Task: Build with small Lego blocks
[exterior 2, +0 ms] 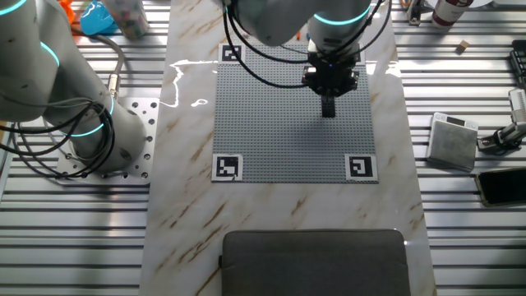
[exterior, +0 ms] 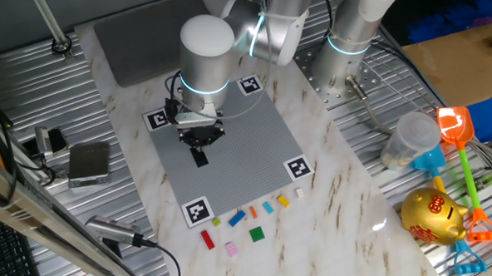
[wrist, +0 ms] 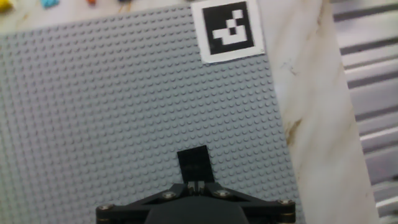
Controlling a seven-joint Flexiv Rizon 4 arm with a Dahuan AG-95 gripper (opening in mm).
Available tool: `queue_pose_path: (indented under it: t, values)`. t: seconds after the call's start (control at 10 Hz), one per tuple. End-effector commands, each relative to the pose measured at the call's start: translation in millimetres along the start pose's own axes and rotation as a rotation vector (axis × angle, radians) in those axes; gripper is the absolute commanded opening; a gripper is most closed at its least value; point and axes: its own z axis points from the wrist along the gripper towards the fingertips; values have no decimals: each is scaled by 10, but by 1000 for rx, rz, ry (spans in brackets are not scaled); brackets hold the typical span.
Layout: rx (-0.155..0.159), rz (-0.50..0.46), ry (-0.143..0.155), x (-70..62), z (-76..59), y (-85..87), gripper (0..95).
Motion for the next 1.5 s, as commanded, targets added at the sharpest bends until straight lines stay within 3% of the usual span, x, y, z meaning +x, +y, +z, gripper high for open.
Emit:
queue_pose_path:
  t: [0.1,0.4,0.5,0.8,1.0,1.3,1.5]
  values:
    - [-1,95,0,-44,-62,19,0]
    - [-8,197,-6,-11,-47,49,0]
    - [-25,238,9,-11,-47,49,0]
    - [-61,241,30,-11,-47,49,0]
    - [-63,338,92,-11,-47,49,0]
    - [-88,471,113,-11,-47,49,0]
    - [-99,490,114,-11,-47,49,0]
